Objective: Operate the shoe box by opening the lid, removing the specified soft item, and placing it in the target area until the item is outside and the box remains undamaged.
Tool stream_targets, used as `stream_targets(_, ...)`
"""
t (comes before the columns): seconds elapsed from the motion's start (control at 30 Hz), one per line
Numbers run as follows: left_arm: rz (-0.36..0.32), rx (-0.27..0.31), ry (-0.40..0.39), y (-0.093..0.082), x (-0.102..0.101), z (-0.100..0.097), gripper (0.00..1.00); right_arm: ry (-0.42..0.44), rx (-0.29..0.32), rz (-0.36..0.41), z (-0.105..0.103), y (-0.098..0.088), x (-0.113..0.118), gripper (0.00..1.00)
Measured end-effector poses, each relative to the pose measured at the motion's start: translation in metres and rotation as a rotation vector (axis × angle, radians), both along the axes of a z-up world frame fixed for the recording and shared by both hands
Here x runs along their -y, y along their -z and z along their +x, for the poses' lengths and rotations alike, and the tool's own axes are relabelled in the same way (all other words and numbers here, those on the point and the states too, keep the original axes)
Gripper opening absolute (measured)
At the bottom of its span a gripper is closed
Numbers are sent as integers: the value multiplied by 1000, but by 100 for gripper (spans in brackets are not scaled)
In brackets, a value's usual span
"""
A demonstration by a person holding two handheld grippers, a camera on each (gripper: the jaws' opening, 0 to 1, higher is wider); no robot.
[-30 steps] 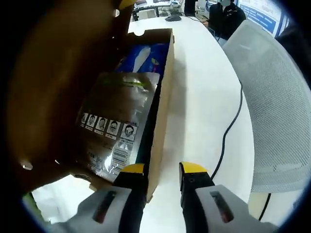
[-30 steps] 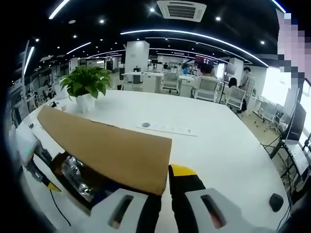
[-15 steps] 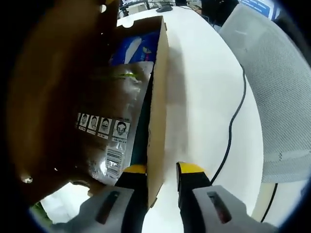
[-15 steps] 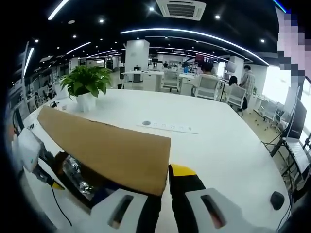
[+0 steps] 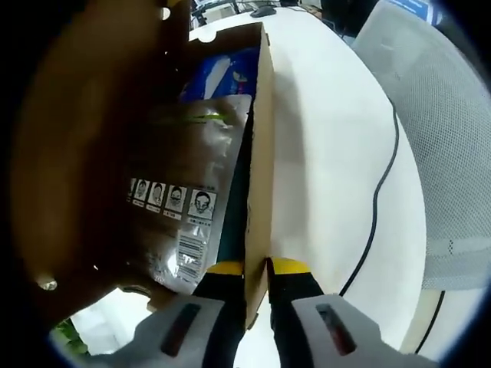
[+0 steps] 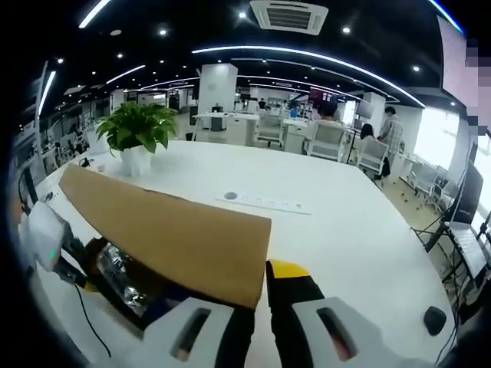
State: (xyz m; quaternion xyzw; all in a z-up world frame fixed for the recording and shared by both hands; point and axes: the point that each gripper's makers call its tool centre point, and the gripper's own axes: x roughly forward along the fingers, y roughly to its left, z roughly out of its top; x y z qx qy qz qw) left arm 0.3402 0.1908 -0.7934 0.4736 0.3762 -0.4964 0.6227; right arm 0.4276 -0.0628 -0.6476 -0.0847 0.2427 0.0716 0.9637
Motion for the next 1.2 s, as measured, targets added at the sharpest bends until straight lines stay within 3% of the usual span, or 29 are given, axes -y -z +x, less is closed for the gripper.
stream_targets(0.4,-29,13,1,0,1,0,9,16,41,-38,5,-9,2,3)
stream_targets(0.53,-31,20,39,0,2,-2,8,19,32,-17,7,-10,1,0)
stream_targets(0.73,-19,2,-6,0,2,0,8,11,32,-39,7,-11,2,0)
stream_targets(1.03,-16,14,1,0,1,0,8,42,41,-24,10,-12,2,0)
stream_targets(1.1,-11,9,-5,0,1,0,8,47,25,9,10,-9,2,0)
stream_targets(1.2,-3,-3,-14,1,1,0,8,23,8,-15,9,-6,3,0)
